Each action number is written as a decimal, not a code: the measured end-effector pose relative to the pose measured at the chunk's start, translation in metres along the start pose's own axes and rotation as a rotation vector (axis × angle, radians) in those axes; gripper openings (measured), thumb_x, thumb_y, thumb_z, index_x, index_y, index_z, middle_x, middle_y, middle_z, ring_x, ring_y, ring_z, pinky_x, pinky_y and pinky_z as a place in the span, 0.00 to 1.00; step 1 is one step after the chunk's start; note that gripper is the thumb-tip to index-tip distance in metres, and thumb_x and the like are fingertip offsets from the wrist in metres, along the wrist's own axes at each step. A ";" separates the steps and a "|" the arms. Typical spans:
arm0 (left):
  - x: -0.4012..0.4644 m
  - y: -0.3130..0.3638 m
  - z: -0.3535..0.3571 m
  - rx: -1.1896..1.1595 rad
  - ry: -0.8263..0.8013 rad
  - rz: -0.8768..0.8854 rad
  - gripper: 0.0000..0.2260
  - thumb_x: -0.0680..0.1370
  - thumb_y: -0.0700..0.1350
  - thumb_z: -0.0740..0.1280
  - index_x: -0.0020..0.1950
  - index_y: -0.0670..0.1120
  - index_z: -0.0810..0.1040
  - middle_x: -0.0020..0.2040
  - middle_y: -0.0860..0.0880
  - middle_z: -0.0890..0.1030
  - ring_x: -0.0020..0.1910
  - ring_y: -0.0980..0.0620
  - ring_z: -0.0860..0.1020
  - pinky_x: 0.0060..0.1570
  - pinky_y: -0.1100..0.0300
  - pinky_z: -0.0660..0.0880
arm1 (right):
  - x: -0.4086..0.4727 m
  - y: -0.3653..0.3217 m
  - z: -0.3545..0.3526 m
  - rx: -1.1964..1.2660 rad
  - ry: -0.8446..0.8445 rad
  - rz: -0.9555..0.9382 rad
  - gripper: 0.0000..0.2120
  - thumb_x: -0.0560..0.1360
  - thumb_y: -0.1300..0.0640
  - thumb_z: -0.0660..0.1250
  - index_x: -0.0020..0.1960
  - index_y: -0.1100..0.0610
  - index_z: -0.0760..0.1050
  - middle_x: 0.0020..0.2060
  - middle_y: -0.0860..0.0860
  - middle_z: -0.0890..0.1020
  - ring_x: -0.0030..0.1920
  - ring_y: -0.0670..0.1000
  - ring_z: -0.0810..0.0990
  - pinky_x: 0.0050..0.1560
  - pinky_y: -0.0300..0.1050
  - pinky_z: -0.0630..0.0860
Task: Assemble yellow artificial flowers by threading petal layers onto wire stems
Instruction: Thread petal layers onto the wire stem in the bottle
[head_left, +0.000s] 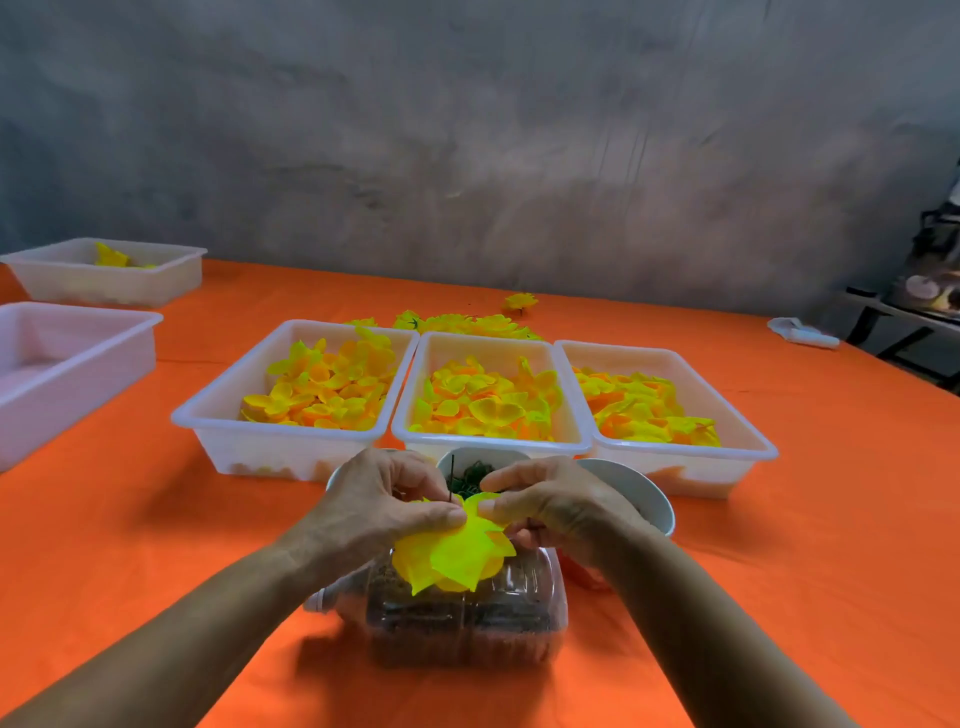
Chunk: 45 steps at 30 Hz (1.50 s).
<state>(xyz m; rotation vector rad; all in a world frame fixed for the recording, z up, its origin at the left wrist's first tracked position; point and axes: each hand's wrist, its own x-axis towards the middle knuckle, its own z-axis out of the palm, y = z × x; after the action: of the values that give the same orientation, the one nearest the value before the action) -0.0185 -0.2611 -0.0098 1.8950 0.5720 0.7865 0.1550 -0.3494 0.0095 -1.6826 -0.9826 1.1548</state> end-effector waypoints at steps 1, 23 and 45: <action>0.000 -0.001 0.001 0.000 0.009 0.007 0.14 0.57 0.56 0.77 0.31 0.47 0.83 0.36 0.47 0.80 0.39 0.42 0.78 0.42 0.45 0.75 | 0.000 -0.001 -0.003 -0.015 0.013 -0.004 0.10 0.68 0.65 0.74 0.46 0.54 0.79 0.31 0.51 0.82 0.30 0.45 0.79 0.35 0.38 0.74; -0.003 0.013 -0.002 -0.145 -0.073 -0.168 0.09 0.66 0.34 0.77 0.31 0.47 0.82 0.36 0.46 0.81 0.38 0.52 0.79 0.41 0.59 0.74 | 0.090 0.012 -0.187 -0.912 0.553 0.152 0.25 0.68 0.61 0.74 0.63 0.60 0.75 0.63 0.59 0.77 0.61 0.58 0.76 0.55 0.46 0.72; 0.003 0.009 0.001 -0.129 -0.084 -0.140 0.04 0.59 0.38 0.75 0.30 0.39 0.81 0.34 0.47 0.81 0.34 0.55 0.79 0.34 0.67 0.75 | 0.109 0.030 -0.179 -0.894 0.626 0.131 0.15 0.75 0.63 0.60 0.60 0.63 0.77 0.62 0.61 0.76 0.61 0.60 0.75 0.56 0.46 0.73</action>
<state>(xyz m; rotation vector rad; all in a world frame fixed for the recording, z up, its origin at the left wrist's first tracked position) -0.0157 -0.2635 -0.0010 1.7406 0.5815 0.6353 0.3586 -0.2960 -0.0117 -2.6099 -1.0349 0.1504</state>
